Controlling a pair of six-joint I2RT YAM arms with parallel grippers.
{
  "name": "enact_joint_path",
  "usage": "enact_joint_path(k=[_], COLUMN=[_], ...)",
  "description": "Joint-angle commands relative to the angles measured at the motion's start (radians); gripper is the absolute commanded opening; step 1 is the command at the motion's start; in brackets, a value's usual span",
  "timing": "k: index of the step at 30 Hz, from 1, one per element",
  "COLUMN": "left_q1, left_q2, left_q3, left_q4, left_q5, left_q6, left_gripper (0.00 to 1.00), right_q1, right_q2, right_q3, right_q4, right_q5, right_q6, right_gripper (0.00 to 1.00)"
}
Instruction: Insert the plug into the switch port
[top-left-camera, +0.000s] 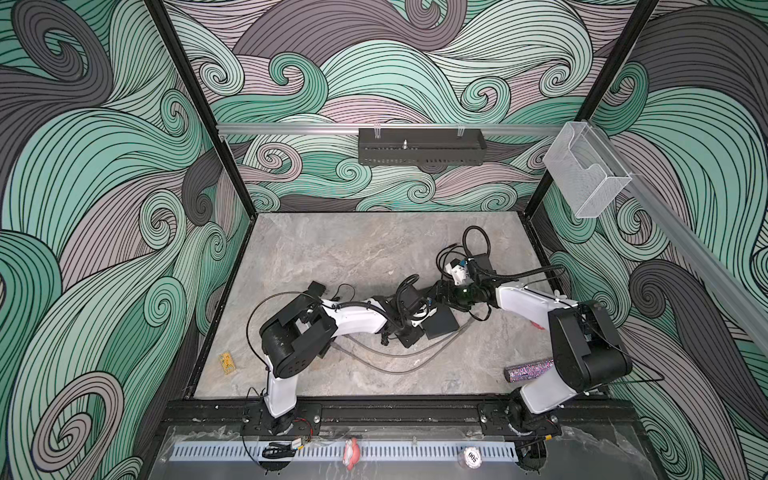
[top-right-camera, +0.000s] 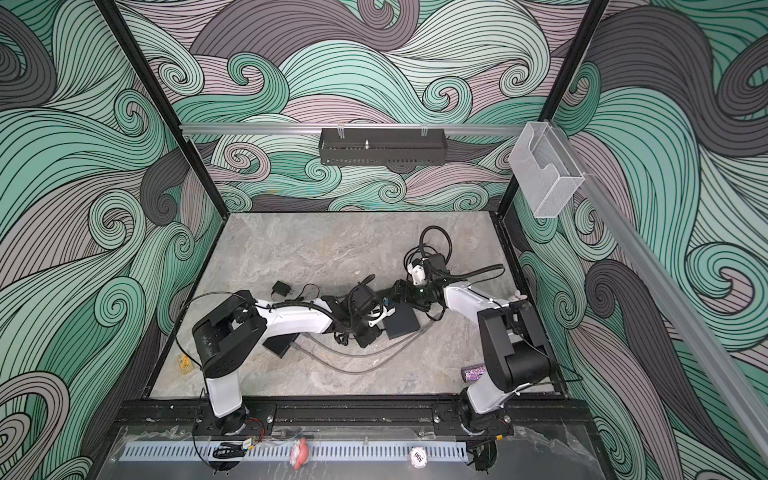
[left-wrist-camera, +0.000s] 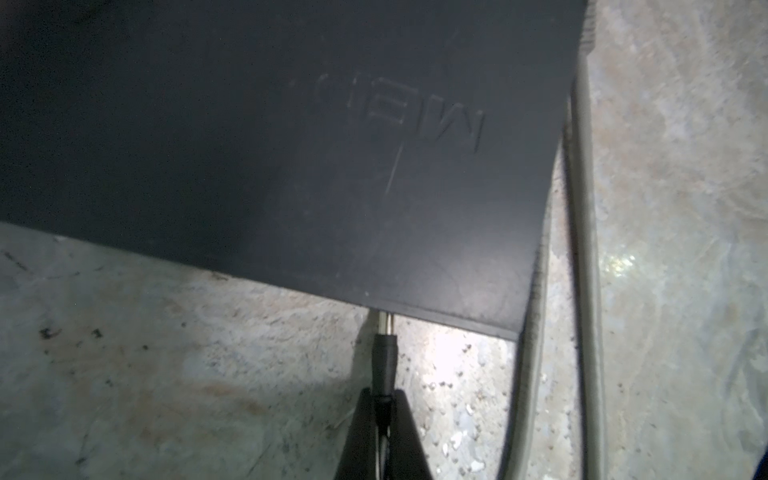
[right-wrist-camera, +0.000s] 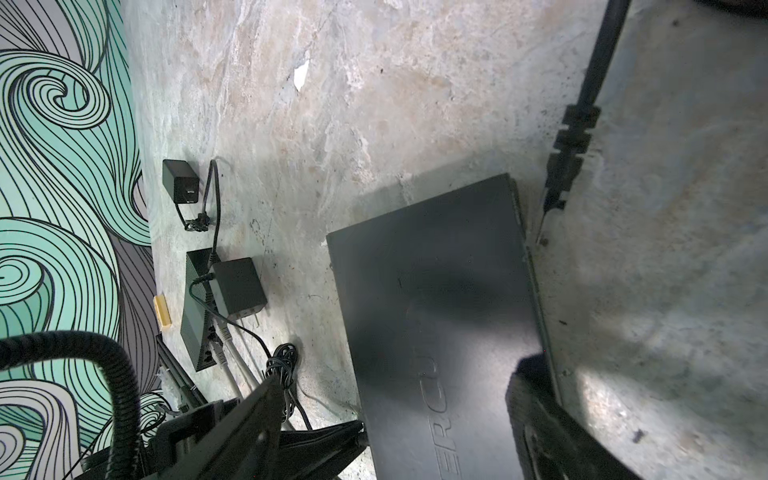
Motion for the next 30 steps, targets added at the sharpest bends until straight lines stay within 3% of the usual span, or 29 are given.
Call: enact_joint_path(k=[1, 19, 30], left_q1=[0.006, 0.005, 0.005], left_q2=[-0.039, -0.053, -0.053], left_q3=[-0.009, -0.025, -0.015], left_q4=[0.019, 0.037, 0.017], left_q5=[0.011, 0.086, 0.041], left_q6=[0.006, 0.021, 0.018], left_gripper=[0.0, 0.0, 0.0], right_q1=[-0.006, -0.005, -0.006], right_q2=[0.018, 0.019, 0.017], right_q3=[-0.029, -0.034, -0.039], right_q4=[-0.045, -0.045, -0.046], right_q5=[0.042, 0.054, 0.057], right_q6=[-0.008, -0.011, -0.012], right_gripper=[0.86, 0.86, 0.86])
